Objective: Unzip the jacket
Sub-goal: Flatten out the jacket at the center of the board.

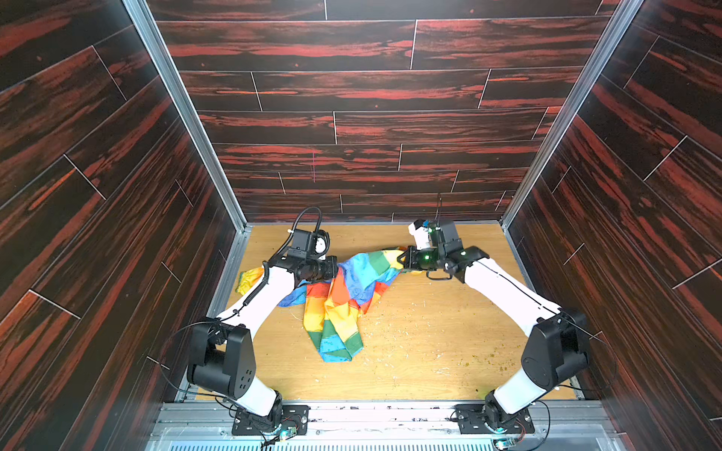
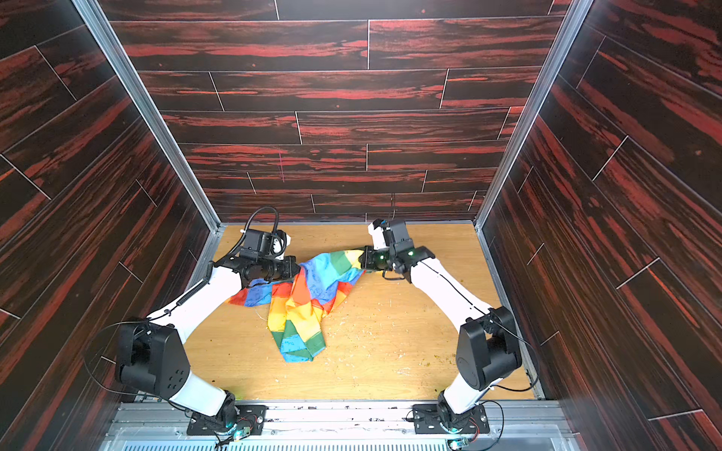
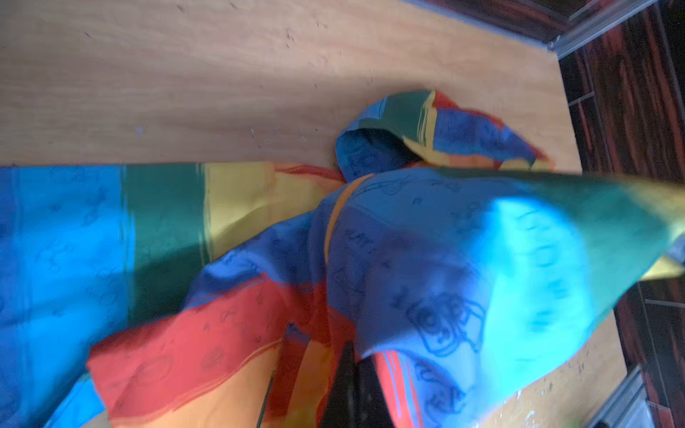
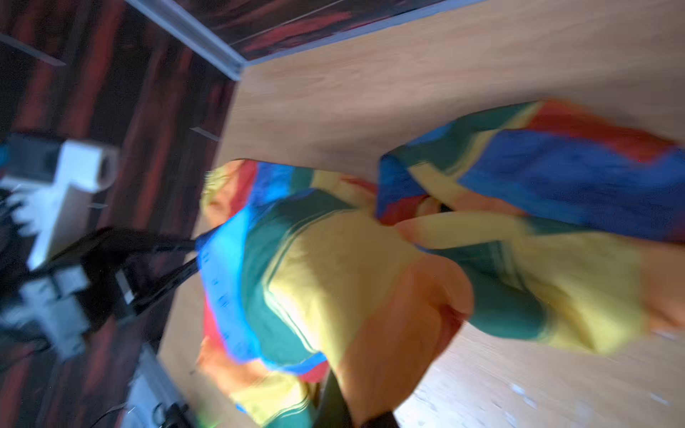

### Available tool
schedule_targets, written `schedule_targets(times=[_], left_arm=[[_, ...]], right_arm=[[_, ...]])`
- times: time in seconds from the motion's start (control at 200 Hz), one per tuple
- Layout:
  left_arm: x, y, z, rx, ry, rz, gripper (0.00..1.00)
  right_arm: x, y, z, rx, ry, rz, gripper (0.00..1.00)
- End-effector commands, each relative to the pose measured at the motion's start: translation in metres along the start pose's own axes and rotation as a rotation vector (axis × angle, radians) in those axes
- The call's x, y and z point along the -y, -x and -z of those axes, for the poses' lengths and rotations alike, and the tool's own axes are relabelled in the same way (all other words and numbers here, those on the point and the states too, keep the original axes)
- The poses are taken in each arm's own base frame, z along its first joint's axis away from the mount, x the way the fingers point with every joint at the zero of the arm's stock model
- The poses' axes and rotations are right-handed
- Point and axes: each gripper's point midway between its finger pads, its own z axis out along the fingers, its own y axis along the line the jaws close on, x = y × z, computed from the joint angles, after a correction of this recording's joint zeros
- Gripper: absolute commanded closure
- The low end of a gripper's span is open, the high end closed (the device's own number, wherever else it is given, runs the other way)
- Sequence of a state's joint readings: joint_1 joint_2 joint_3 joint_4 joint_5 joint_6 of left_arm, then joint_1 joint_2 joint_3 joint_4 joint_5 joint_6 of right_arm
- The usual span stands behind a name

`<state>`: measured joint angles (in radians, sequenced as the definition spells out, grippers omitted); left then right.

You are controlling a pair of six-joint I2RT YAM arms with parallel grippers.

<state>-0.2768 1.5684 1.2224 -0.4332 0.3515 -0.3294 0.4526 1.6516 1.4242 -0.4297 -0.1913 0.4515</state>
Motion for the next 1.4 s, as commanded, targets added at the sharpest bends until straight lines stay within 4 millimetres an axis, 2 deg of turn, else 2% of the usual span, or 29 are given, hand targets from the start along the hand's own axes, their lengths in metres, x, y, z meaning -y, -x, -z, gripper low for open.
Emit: schedule_targets(times=[0.0, 0.1, 0.135, 0.175, 0.205, 0.261, 0.321, 0.341, 0.376, 0.461, 0.486, 0.521, 0.566, 0.666, 0.756, 1.092, 1.182, 1.393], left_arm=[[0.010, 0.001, 0.003, -0.013, -0.003, -0.049, 1.00], [0.003, 0.005, -0.001, -0.009, 0.036, -0.036, 1.00], [0.000, 0.007, -0.003, -0.004, 0.057, -0.030, 1.00], [-0.006, 0.010, -0.006, 0.002, 0.090, -0.019, 1.00], [-0.010, 0.011, -0.008, -0.001, 0.110, -0.012, 1.00], [-0.016, 0.013, -0.014, -0.012, 0.138, -0.005, 1.00], [-0.021, 0.015, -0.021, -0.017, 0.158, 0.004, 1.00], [-0.023, 0.015, -0.023, -0.017, 0.165, 0.008, 1.00], [-0.025, 0.017, -0.026, -0.016, 0.170, 0.013, 1.00], [-0.030, 0.021, -0.034, -0.016, 0.184, 0.020, 1.00], [-0.030, 0.024, -0.033, -0.010, 0.181, 0.018, 1.00], [-0.035, 0.020, -0.043, -0.035, 0.187, 0.024, 1.00], [-0.037, 0.020, -0.048, -0.047, 0.186, 0.024, 1.00], [-0.040, 0.019, -0.053, -0.061, 0.190, 0.014, 1.00], [-0.042, 0.018, -0.054, -0.065, 0.194, 0.014, 1.00], [-0.052, 0.013, -0.061, -0.081, 0.182, 0.044, 1.00], [-0.051, 0.012, -0.062, -0.085, 0.173, 0.041, 1.00], [-0.051, 0.010, -0.065, -0.097, 0.167, 0.044, 1.00]], right_arm=[[0.054, 0.011, -0.007, -0.022, -0.191, -0.080, 1.00], [0.085, 0.021, -0.023, -0.047, -0.235, -0.158, 1.00], [0.087, 0.024, -0.030, -0.059, -0.237, -0.146, 1.00], [0.084, 0.023, -0.038, -0.083, -0.216, -0.113, 0.94], [0.079, 0.022, -0.040, -0.087, -0.207, -0.078, 0.84], [0.076, 0.021, -0.032, -0.040, -0.232, -0.032, 0.68], [0.074, 0.018, -0.012, 0.044, -0.255, -0.001, 0.45], [0.072, 0.018, -0.005, 0.075, -0.258, 0.000, 0.40], [0.076, 0.006, 0.005, 0.103, -0.269, -0.010, 0.36], [0.080, -0.026, 0.020, 0.149, -0.260, -0.052, 0.35], [0.079, -0.038, 0.021, 0.144, -0.243, -0.072, 0.37], [0.075, -0.054, 0.017, 0.121, -0.210, -0.092, 0.39], [0.062, -0.074, 0.008, 0.082, -0.155, -0.094, 0.41], [0.024, -0.115, -0.026, -0.054, -0.045, -0.040, 0.47], [0.009, -0.138, -0.049, -0.121, -0.043, -0.015, 0.47], [0.011, -0.168, -0.121, -0.221, -0.041, -0.065, 0.45], [0.003, -0.175, -0.129, -0.243, -0.017, -0.068, 0.44], [0.003, -0.186, -0.142, -0.302, -0.019, -0.084, 0.45]])
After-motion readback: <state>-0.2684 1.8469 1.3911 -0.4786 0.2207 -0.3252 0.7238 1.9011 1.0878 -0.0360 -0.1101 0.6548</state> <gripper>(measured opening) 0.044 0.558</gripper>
